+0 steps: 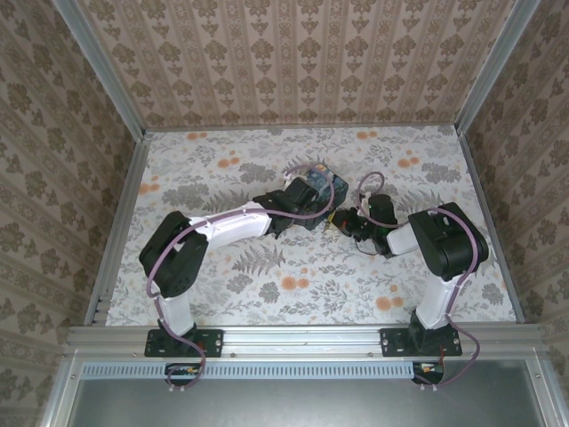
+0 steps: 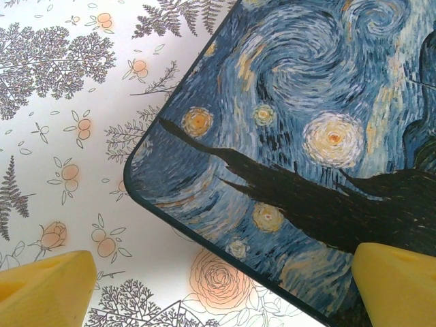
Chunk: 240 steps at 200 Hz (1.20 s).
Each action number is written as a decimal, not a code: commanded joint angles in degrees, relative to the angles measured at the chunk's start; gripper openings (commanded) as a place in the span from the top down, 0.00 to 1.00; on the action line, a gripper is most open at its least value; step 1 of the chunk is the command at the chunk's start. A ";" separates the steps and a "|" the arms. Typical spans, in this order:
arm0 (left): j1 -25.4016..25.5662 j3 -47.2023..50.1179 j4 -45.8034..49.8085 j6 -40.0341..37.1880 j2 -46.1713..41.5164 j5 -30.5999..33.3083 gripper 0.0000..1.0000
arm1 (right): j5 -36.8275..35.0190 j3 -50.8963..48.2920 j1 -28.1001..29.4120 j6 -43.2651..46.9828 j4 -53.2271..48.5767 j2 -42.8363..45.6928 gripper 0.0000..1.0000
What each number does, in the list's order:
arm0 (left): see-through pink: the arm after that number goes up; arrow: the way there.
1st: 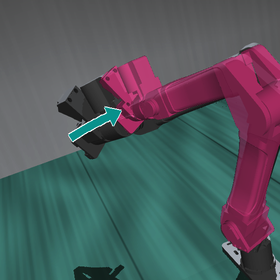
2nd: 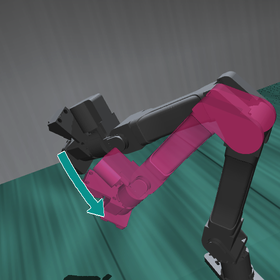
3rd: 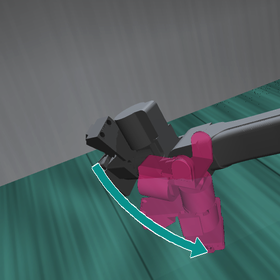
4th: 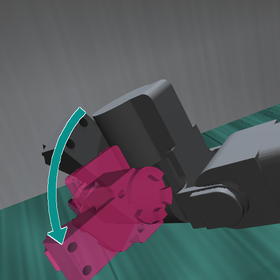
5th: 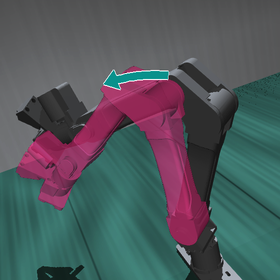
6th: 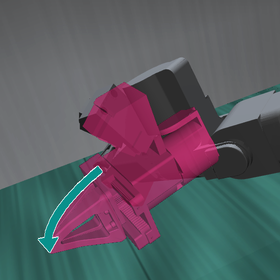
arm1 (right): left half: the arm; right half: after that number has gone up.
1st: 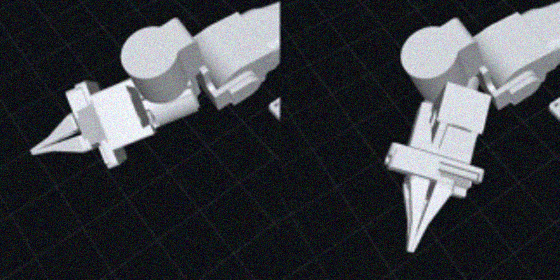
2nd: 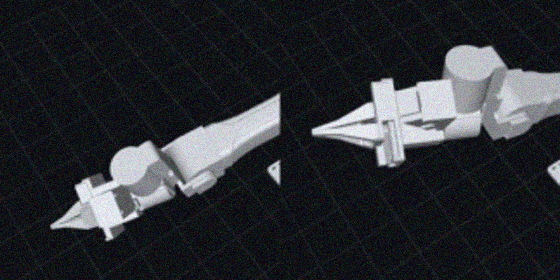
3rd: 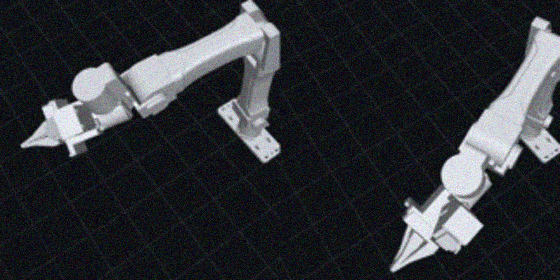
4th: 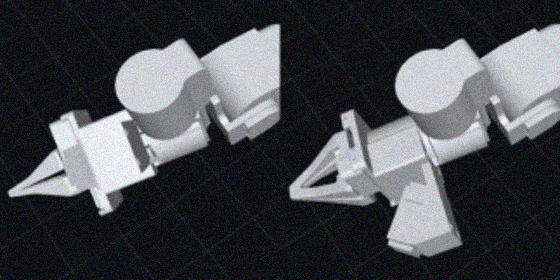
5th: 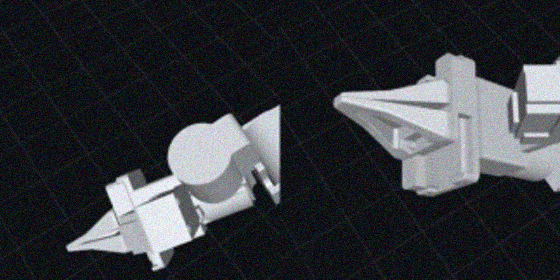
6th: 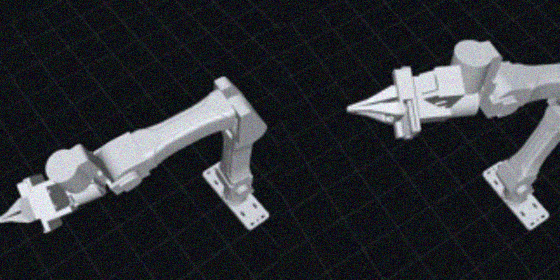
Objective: Unlock the padlock with the key
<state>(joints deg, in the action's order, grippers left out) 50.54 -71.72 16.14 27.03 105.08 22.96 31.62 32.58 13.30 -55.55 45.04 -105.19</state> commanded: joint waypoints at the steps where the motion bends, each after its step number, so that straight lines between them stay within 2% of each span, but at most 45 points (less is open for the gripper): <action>1: -0.10 1.91 9.40 -1.07 3.82 -1.25 0.01 | -1.22 1.31 -1.87 -1.04 -1.04 -1.01 1.00; 23: -0.14 1.90 9.28 -1.05 4.02 -1.59 0.02 | -0.82 3.04 -2.92 -1.91 -1.01 -0.59 1.00; 50: -0.10 1.76 9.17 -0.83 4.52 -1.99 0.03 | 0.73 5.27 -4.34 -7.85 4.80 -2.79 1.00; 68: -0.16 1.71 9.30 -0.66 4.61 -2.06 0.03 | 1.54 6.77 -4.45 -8.30 4.03 -3.87 1.00; 101: -0.21 1.55 9.43 -0.57 4.43 -2.43 0.03 | 1.96 7.64 -4.69 -3.98 -2.51 -3.24 1.00; 135: -0.36 1.39 9.71 -1.01 4.13 -2.65 0.03 | 0.44 11.87 -4.86 8.57 -21.06 -1.12 1.00; 159: -0.45 1.50 9.79 -1.21 3.74 -2.89 0.03 | -0.64 14.11 -4.95 14.11 -28.23 -1.05 1.00; 197: -0.58 1.81 9.96 -1.32 3.56 -3.02 0.04 | -0.84 15.86 -5.21 17.10 -30.76 -2.28 1.00; 240: -0.62 2.38 9.99 -1.32 3.56 -3.36 0.05 | 5.03 18.31 -6.91 13.64 -24.20 -3.33 1.00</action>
<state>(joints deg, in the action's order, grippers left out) 50.17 -72.20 14.00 27.44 106.19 20.86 36.27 48.18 9.17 -40.64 19.16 -107.35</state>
